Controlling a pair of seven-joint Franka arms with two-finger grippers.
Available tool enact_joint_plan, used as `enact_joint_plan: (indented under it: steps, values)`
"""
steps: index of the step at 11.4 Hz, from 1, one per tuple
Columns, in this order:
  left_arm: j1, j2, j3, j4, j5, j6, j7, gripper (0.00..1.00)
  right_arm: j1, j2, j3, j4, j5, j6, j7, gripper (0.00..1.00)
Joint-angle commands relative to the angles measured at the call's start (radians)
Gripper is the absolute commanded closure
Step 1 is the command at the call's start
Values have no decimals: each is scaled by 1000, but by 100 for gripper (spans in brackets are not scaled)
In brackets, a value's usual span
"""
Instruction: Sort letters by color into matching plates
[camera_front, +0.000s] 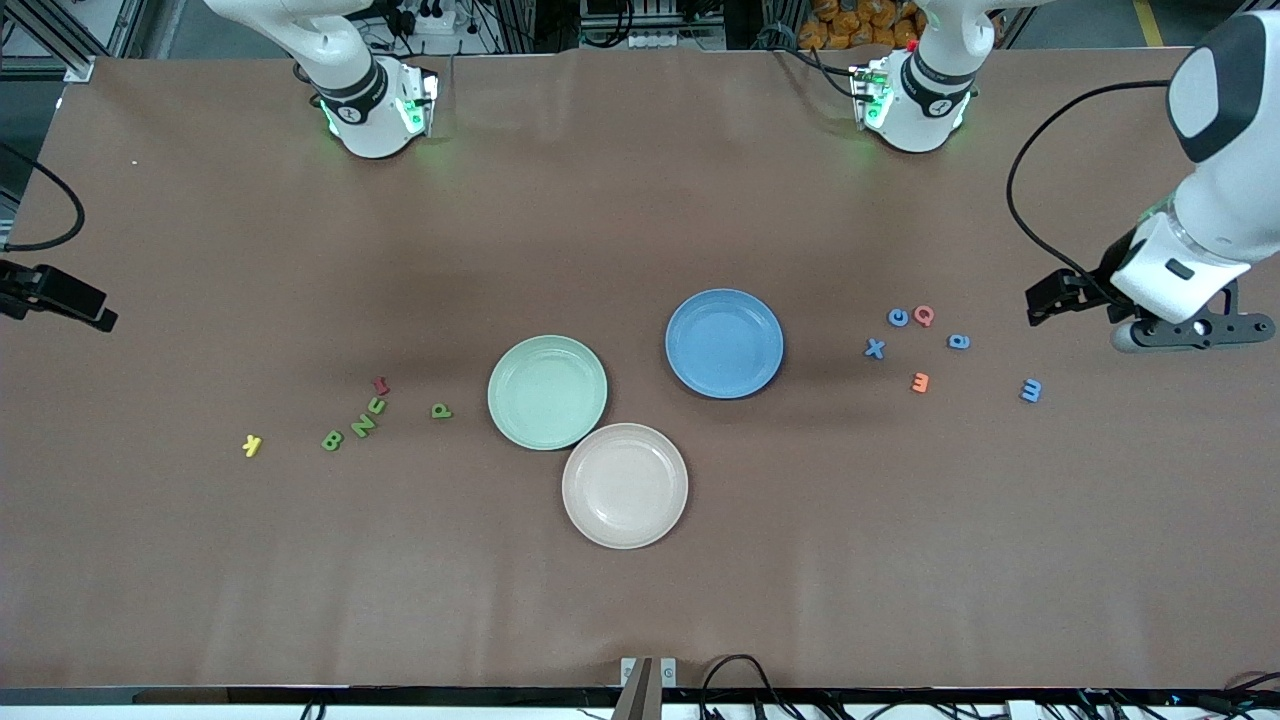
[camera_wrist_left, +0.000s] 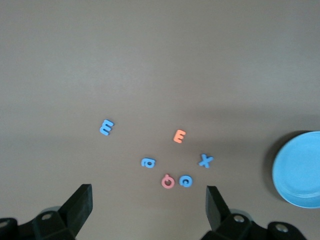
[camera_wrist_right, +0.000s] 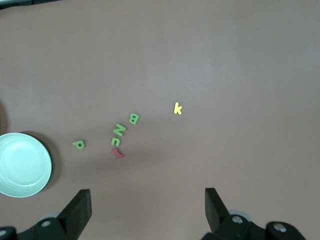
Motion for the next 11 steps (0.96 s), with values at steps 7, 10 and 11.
enact_joint_plan:
  steps: [7,10,11]
  values:
    - [136,-39,-4,-403,86,467,210,0,17,35,16,-138,51,118,94,0]
    - [167,20,-6,-425,86,510,222,0,64,73,21,-172,51,186,246,0]
    - [173,48,-6,-423,86,535,248,0,78,91,19,-178,51,206,287,0]
